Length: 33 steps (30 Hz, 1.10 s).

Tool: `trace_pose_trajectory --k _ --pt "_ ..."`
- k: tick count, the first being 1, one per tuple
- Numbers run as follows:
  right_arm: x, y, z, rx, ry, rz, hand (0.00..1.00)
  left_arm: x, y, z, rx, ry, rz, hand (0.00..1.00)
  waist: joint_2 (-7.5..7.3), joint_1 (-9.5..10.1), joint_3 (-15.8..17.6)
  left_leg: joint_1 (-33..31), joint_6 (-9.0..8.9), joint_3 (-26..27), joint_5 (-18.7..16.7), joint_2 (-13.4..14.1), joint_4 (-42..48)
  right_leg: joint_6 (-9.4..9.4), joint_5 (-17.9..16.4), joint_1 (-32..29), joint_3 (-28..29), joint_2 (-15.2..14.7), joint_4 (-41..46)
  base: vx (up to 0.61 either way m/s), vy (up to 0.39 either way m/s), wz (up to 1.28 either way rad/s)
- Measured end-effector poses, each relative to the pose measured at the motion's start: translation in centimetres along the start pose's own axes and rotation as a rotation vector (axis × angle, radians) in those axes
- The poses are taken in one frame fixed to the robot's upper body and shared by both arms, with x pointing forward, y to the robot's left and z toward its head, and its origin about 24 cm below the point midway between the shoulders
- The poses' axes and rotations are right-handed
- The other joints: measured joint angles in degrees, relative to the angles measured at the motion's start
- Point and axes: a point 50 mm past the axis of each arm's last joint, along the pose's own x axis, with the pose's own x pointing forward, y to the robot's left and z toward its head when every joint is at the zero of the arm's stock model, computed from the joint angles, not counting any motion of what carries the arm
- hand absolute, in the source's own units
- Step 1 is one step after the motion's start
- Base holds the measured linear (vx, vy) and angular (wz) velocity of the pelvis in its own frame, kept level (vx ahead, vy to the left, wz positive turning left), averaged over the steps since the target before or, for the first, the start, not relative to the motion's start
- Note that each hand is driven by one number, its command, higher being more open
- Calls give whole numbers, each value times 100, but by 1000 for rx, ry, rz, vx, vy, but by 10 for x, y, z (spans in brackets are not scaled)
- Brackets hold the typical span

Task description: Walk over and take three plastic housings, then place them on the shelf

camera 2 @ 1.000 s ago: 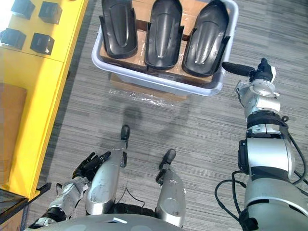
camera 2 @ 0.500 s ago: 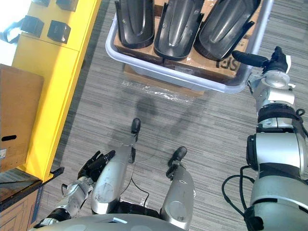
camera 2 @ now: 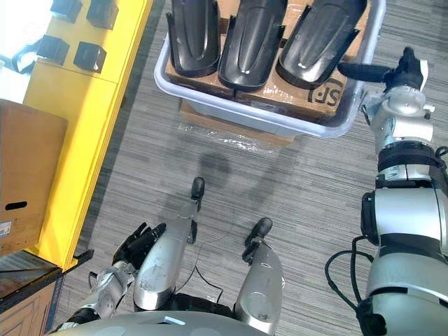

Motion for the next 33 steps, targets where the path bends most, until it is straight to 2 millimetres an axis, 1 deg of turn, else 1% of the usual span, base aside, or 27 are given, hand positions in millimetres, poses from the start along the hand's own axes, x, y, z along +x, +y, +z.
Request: trace_pose_trajectory --k 2,3,4,6,11,16,21,24,27,33 --pt "0 -1 11 6 -35 3 100 0 0 0 -1 4 -2 100 -9 1 2 88 -13 40 57 25 -120 8 9 22 36 29 -35 -8 -45 -12" --pt "0 -1 16 11 -47 3 100 0 2 0 0 8 1 100 -40 -3 7 149 -19 57 107 45 -211 7 9 28 51 48 -35 3 -55 -9" --pt "0 -1 17 13 -51 3 100 -1 4 1 0 14 6 100 -87 -2 7 215 -39 70 150 69 -301 1 6 39 59 70 -33 7 -61 -7" --pt "0 -1 17 13 -52 5 100 -1 6 1 3 17 10 100 -130 -11 5 304 -51 73 209 92 -411 -7 1 75 53 91 -27 19 -70 -2" --pt "-2 4 26 16 -88 34 100 -1 6 -1 2 37 -2 100 -159 -17 7 441 -52 147 272 95 -592 -6 1 89 93 96 -28 19 -54 -5" --pt "-2 8 20 -19 -55 47 100 -2 6 0 2 38 -8 100 -178 4 7 435 -53 160 280 93 -604 -6 1 83 92 94 -31 16 -46 1" --pt "-2 20 2 -63 16 76 100 -1 6 0 8 34 -13 100 -178 36 7 371 -50 113 286 85 -604 -4 0 36 52 90 -31 5 -51 2" --pt "-2 20 0 -71 20 72 100 -1 5 1 13 29 -18 100 -176 48 6 196 -47 22 321 81 -595 -1 3 -78 -8 91 -23 11 -49 11" --pt "-1 19 -2 -79 29 68 100 1 2 5 28 12 -33 100 -174 164 5 84 -44 -24 327 74 -555 -2 3 -139 -50 85 -17 17 -61 9" --pt "0 19 -2 -92 39 60 100 3 -2 8 39 -8 -44 100 -164 262 0 -173 -42 -112 325 58 -432 -8 -1 -296 -123 75 12 -4 -60 6"
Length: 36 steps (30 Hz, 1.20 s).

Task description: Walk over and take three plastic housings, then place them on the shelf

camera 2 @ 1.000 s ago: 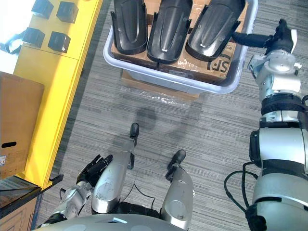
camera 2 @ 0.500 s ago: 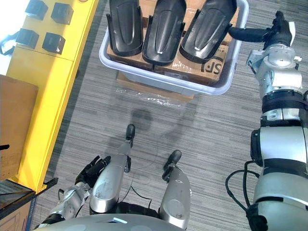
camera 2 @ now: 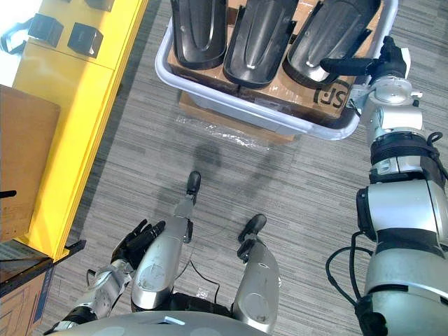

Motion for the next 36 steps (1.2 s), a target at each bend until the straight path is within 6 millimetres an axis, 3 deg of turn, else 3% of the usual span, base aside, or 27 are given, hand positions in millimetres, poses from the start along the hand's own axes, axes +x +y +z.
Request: trace_pose_trajectory --k 8,9,17,24,36 --pt "1 -4 -8 -8 46 -25 100 2 -4 2 12 -9 -13 100 72 51 4 -212 -1 -103 -35 -11 161 -58 -41 -131 -53 -21 130 -27 -55 5" --pt "1 -6 -13 -13 77 -45 0 2 -5 2 12 -12 -16 100 90 67 2 -212 -1 -121 -35 -15 171 -65 -48 -126 -63 -28 152 -33 -64 6" --pt "0 -21 -30 -11 196 -140 0 3 -7 1 22 -10 -21 100 179 54 -7 -167 18 -141 -14 -39 174 -101 -102 -109 -72 -71 260 -23 -48 3" --pt "-5 -36 -64 -32 375 -184 0 0 -3 -4 19 9 -6 100 190 -66 -14 149 49 -57 17 -97 -68 -44 -146 66 -20 -135 272 -7 -35 -1" --pt "-8 -44 -79 45 394 -214 0 -2 2 -6 -1 21 14 100 178 -121 -8 359 99 -43 121 -174 -182 -9 -165 216 -29 -223 347 6 -46 3"
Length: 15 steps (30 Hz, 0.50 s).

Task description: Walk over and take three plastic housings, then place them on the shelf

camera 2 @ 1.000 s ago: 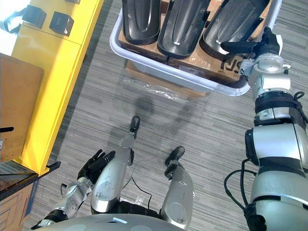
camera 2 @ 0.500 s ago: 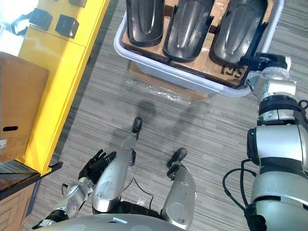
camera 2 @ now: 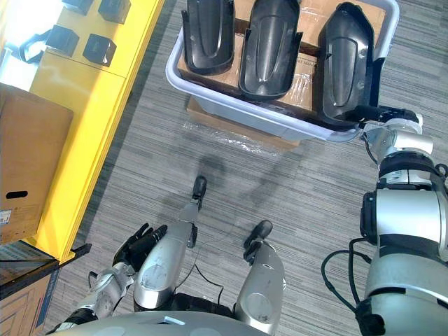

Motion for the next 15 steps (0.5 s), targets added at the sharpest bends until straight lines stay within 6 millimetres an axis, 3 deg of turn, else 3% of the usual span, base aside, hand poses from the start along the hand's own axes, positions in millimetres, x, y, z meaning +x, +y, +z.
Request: trace_pose_trajectory --k 7,10,15 --pt "-1 16 -3 38 -82 -24 0 -7 8 -2 -11 -41 57 100 -145 -175 18 236 -1 28 -79 -3 -17 15 10 275 -13 10 -105 -1 -59 0" --pt "-6 20 7 -9 -201 -90 0 -9 5 8 -9 -116 61 100 -223 -172 23 417 6 67 -144 -5 -29 46 27 487 -11 24 -234 16 -59 -3" --pt "-28 36 33 -83 -476 -125 0 -19 -13 67 -31 -388 31 100 -523 -284 22 704 29 150 -188 -25 -17 148 109 862 -3 41 -460 63 -57 -3"
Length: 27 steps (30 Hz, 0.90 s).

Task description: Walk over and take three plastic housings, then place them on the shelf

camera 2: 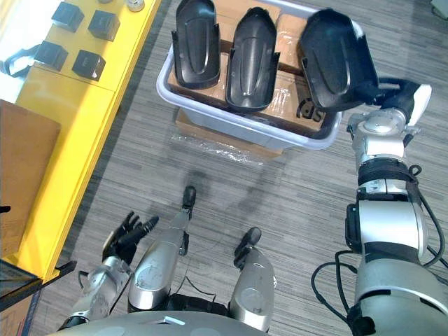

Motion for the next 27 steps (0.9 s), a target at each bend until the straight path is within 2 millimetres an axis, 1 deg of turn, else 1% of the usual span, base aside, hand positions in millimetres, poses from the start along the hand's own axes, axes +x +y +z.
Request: trace_pose_trajectory --k 1,3,4,5,6,7,8,9,11,12,13,14,15,16,17,18,19,21,24,25,27 --pt "-5 6 6 13 -46 0 0 3 -4 21 0 -85 -12 100 -100 -40 -15 120 -4 13 -2 -2 5 -1 0 139 -15 4 -52 94 -78 2" --pt "-10 7 13 -9 -138 -26 0 9 -18 53 -23 -219 -60 100 -149 -58 -29 309 -27 52 -47 3 -15 2 1 434 -94 38 -194 82 -86 10" --pt "-12 7 17 -17 -167 -38 0 10 -23 62 -31 -255 -80 100 -151 -61 -30 356 -38 49 -69 11 -15 6 4 504 -107 57 -246 43 -74 7" --pt "-16 9 23 -34 -221 -52 0 10 -31 77 -80 -311 -132 100 -173 -63 -55 423 -39 51 -132 27 -17 22 16 601 -115 90 -328 31 -72 0" --pt "-21 10 25 -57 -279 -65 0 9 -39 89 -150 -349 -201 100 -214 -63 -130 441 -52 54 -222 37 -17 21 42 657 -125 121 -429 50 -81 -3" --pt "-24 12 24 -67 -305 -69 0 8 -42 94 -171 -363 -233 100 -245 -68 -180 441 -53 59 -234 42 -17 18 70 686 -131 141 -495 78 -77 -7" --pt "-31 17 23 -71 -343 -71 0 7 -51 102 -213 -375 -301 100 -334 -84 -289 437 -47 91 -252 55 -17 26 129 731 -125 177 -646 108 -74 -6" --pt "-37 20 21 -85 -381 -79 0 7 -60 104 -245 -358 -367 100 -397 -108 -367 451 -55 99 -242 44 -17 40 178 814 -145 195 -793 99 -58 -4" --pt "-43 24 21 -94 -419 -82 0 9 -72 103 -293 -305 -448 100 -465 -178 -471 454 -52 105 -247 17 -16 50 253 903 -182 206 -968 77 -34 2" --pt "-46 25 23 -99 -455 -88 0 11 -84 101 -337 -239 -517 100 -489 -188 -507 479 -50 141 -244 1 -15 60 310 976 -181 212 -1091 86 -22 1" --pt "-50 25 26 -78 -487 -91 0 14 -98 99 -353 -179 -577 100 -490 -208 -508 536 -45 186 -238 -9 -13 77 353 1075 -176 220 -1186 86 -19 0" --pt "-52 26 28 -69 -503 -89 0 14 -104 97 -361 -152 -605 100 -493 -224 -510 562 -43 227 -236 -10 -11 82 360 1121 -168 224 -1221 61 -17 2" --pt "-60 31 36 -41 -552 -76 0 14 -115 94 -357 -115 -651 100 -501 -295 -515 611 -40 320 -233 1 -2 84 364 1178 -153 238 -1260 34 -18 -1" --pt "-65 34 39 -18 -576 -65 0 15 -121 93 -356 -99 -670 100 -501 -328 -516 640 -40 346 -232 9 -1 84 364 1211 -144 248 -1278 13 -34 -9" --pt "-75 41 44 36 -611 -38 0 15 -132 91 -371 -64 -709 100 -500 -370 -584 656 -43 394 -230 35 -11 71 376 1227 -113 277 -1334 -2 -49 -11" --pt "-85 47 43 64 -640 -8 0 17 -143 88 -372 -44 -736 100 -497 -430 -697 649 -50 430 -229 58 -19 68 381 1224 -107 296 -1354 -3 -54 -10" --pt "-91 50 42 66 -658 8 0 17 -148 87 -373 -35 -745 100 -500 -475 -762 647 -56 441 -235 68 -19 68 381 1226 -109 306 -1363 2 -49 -6" --pt "-111 59 31 80 -702 65 0 18 -167 84 -362 -7 -795 100 -501 -543 -1007 647 -77 474 -251 118 -20 43 398 1232 -91 357 -1435 3 -45 -8" --pt "-131 67 20 62 -750 125 0 18 -183 86 -340 3 -835 100 -501 -683 -1227 656 -88 493 -259 155 -21 23 412 1244 -84 394 -1465 -21 -37 -5" --pt "-138 68 13 48 -753 146 0 18 -191 85 -336 11 -849 100 -493 -686 -1324 662 -113 516 -283 172 -21 5 445 1262 -60 421 -1528 -24 -17 -10" --pt "-148 74 7 61 -761 183 0 18 -197 86 -335 2 -855 100 -496 -699 -1382 733 -140 587 -310 218 -21 -8 472 1295 34 459 -1562 -20 -13 -18"
